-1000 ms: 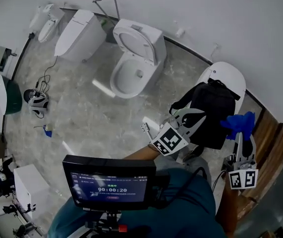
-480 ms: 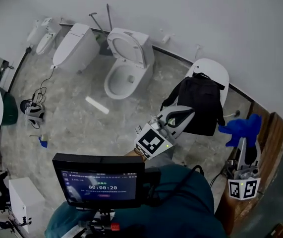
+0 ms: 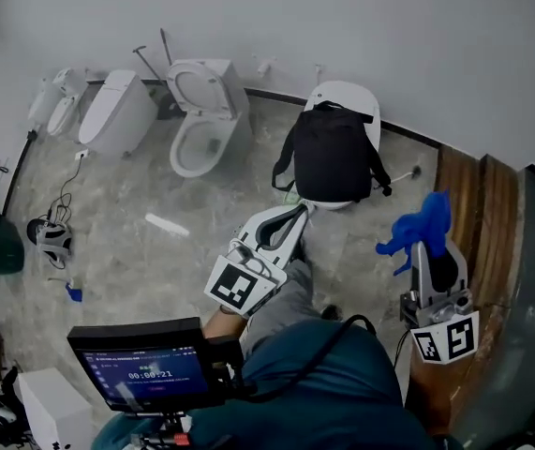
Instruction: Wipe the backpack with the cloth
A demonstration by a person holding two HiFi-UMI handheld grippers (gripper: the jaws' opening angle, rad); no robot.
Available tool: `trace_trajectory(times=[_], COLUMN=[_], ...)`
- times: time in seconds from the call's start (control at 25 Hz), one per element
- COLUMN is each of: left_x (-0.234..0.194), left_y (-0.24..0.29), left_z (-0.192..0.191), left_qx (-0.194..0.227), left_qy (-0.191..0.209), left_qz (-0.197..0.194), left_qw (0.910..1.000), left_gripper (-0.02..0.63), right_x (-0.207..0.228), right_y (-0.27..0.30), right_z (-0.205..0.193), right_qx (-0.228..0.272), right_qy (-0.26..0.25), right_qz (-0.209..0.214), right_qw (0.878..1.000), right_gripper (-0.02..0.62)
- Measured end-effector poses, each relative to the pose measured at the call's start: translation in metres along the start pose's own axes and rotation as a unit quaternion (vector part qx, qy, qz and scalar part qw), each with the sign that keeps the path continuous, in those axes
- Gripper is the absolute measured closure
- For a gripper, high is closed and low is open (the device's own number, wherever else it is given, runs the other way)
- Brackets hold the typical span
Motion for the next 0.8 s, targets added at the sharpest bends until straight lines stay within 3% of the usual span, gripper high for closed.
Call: trace_trajectory(times=[0.2,0.44,0.8], left_x=[0.011,-0.008,-0.021], left_y=[-0.071,-0.144,-0.271], left_z=[0.025,0.034,0.035], left_qx=[0.002,0.000,0.009], left_qy=[0.000,-0.005,-0.007], left_qz=[0.016,0.037,-0.029], left_qw=[0.9999,0.9993,0.9995], left_gripper=[0.603,0.603,0.603], right_x=[-0.059,-0.125,-0.254], right_y=[-0.021,-0.022,-0.047], right_z=[0.010,0.011,0.014], right_qx=[-0.014,-0.023,-0.005], right_qy=[0.013,0.035,0.017], right_qz=[0.023,0.029,-0.037], right_qw=[1.000,0.999,0.999], right_gripper=[0.520,0.520,0.520])
Point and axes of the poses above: the fingertips, and each gripper's own axes: y forward along the fingers, x to its right, z out of its top, the point moved 1 cm from there along -y, backward along the fingers, and after that the axes turned 15 degrees about z, right-handed, at the moved point
